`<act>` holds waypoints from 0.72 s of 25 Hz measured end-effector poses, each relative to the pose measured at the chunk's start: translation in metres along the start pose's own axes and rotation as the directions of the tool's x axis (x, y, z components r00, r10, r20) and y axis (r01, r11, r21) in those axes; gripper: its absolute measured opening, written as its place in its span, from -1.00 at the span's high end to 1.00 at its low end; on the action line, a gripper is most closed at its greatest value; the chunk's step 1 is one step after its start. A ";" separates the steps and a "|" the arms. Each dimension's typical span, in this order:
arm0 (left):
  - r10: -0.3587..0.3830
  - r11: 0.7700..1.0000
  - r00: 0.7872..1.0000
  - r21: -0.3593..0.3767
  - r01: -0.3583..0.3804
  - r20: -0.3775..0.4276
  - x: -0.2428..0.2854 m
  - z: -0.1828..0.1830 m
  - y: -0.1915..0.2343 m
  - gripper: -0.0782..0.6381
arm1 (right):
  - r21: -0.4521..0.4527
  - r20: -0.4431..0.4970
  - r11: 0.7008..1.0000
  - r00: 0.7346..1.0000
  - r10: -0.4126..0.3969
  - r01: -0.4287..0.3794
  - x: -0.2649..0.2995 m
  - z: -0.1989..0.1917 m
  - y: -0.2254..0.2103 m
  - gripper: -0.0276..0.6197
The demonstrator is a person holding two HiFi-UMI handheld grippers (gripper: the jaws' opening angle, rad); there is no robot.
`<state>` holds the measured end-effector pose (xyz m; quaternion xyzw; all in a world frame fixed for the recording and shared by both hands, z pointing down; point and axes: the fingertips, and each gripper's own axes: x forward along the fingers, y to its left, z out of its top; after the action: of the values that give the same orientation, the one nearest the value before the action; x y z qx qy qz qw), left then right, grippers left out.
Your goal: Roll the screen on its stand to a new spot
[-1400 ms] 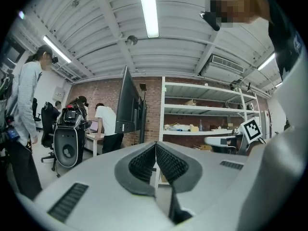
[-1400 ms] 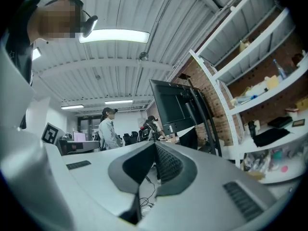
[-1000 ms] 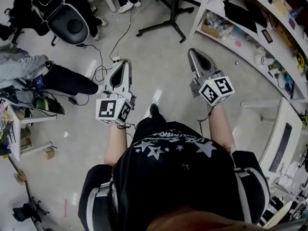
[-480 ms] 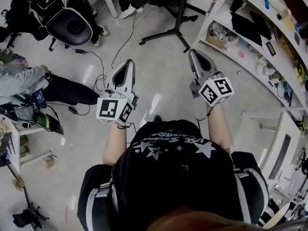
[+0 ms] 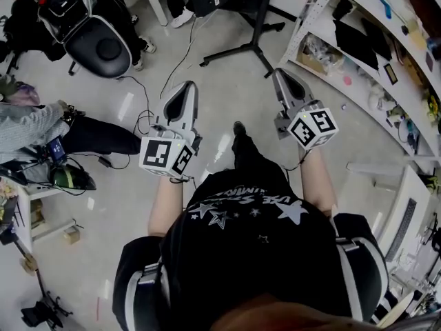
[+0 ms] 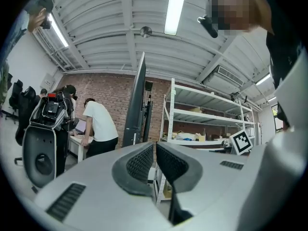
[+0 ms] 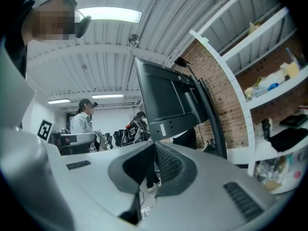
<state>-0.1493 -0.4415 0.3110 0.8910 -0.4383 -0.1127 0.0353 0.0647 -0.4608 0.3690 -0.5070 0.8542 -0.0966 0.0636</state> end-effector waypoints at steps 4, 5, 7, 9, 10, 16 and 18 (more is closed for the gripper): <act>-0.011 1.000 1.000 -0.004 0.011 -0.011 0.023 0.000 0.011 0.74 | 0.006 0.007 1.000 1.000 0.030 -0.030 0.034 0.006 -0.015 0.89; -0.007 1.000 1.000 -0.004 0.007 -0.011 0.031 0.000 0.016 0.74 | 0.004 0.010 0.999 0.999 0.041 -0.041 0.044 0.008 -0.019 0.89; 0.002 1.000 1.000 -0.003 -0.002 -0.009 0.048 0.002 0.028 0.74 | -0.001 0.022 0.998 0.998 0.061 -0.061 0.066 0.015 -0.029 0.89; 0.002 1.000 1.000 -0.013 -0.002 -0.017 0.067 0.004 0.038 0.74 | 0.002 0.041 0.997 0.996 0.073 -0.074 0.085 0.024 -0.041 0.89; -0.001 1.000 1.000 -0.021 0.000 -0.023 0.077 0.004 0.043 0.74 | 0.006 0.051 0.997 0.996 0.077 -0.078 0.094 0.028 -0.047 0.89; 0.020 0.999 0.999 -0.026 -0.021 -0.037 0.127 0.008 0.068 0.73 | 0.021 0.067 0.995 0.994 0.092 -0.093 0.135 0.043 -0.082 0.89; 0.027 0.999 0.999 -0.016 -0.028 -0.033 0.142 0.011 0.074 0.69 | 0.023 0.067 0.995 0.993 0.095 -0.097 0.146 0.046 -0.094 0.89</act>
<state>-0.1247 -0.5984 0.2880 0.8863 -0.4490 -0.1011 0.0516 0.0851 -0.6375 0.3441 -0.4673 0.8737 -0.0880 0.1032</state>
